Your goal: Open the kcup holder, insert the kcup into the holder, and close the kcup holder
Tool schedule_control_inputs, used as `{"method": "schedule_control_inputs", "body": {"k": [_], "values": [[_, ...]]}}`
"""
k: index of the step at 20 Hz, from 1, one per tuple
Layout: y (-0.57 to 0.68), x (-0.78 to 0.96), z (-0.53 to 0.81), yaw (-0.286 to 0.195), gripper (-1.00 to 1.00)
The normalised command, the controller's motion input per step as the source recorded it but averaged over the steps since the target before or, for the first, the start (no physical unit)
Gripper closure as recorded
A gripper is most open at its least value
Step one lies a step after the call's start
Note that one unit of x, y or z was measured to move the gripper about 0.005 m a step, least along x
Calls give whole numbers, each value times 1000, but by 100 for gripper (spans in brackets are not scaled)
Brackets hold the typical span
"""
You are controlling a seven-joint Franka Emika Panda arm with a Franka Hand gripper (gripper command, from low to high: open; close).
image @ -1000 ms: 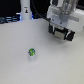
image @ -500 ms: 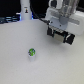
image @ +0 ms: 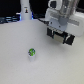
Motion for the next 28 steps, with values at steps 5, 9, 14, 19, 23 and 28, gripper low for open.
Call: {"method": "schedule_control_inputs", "body": {"k": [5, 9, 14, 19, 23, 28], "values": [[-409, 843, 142, -60, 100], [-334, 704, 141, -41, 100], [-159, 351, 245, -74, -100], [-280, 303, 353, -105, -100], [-425, 194, 439, -168, -100], [-556, 84, 335, -214, -100]]}}
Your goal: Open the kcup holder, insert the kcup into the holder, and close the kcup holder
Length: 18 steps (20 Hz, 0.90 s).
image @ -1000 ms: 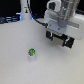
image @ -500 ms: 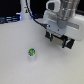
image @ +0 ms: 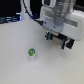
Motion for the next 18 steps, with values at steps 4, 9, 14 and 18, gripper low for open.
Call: {"method": "schedule_control_inputs", "body": {"k": [4, 9, 14, 18], "values": [[-563, 23, 262, -230, -100], [-437, -82, 105, -277, -100], [-358, -138, 47, -301, -100], [-370, -114, -9, -309, -100]]}}
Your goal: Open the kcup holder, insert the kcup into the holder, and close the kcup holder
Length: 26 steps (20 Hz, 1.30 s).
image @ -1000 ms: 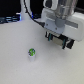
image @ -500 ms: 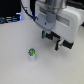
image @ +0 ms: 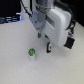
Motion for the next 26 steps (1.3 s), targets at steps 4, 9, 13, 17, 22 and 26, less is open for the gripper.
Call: {"method": "schedule_control_inputs", "body": {"k": [4, 9, 13, 17, 22, 26], "values": [[-415, -178, -211, -293, -100], [-443, -231, -386, -286, -100], [-382, -144, -365, -290, -100], [-122, -95, -336, -219, -100], [-72, -5, -291, -190, -100], [-141, -77, -233, -181, -100]]}}
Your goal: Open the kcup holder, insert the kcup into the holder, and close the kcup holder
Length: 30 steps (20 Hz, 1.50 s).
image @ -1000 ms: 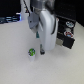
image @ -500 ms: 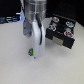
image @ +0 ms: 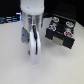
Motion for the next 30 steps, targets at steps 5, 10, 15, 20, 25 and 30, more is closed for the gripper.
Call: {"method": "schedule_control_inputs", "body": {"k": [5, 10, 15, 20, 25, 30], "values": [[-133, -127, -136, -132, -100], [-130, -118, -93, -127, -100], [-78, -101, -24, -123, -100], [-29, -77, 10, -107, -100], [-11, -91, 2, -84, 100], [92, 30, 342, -57, 100]]}}
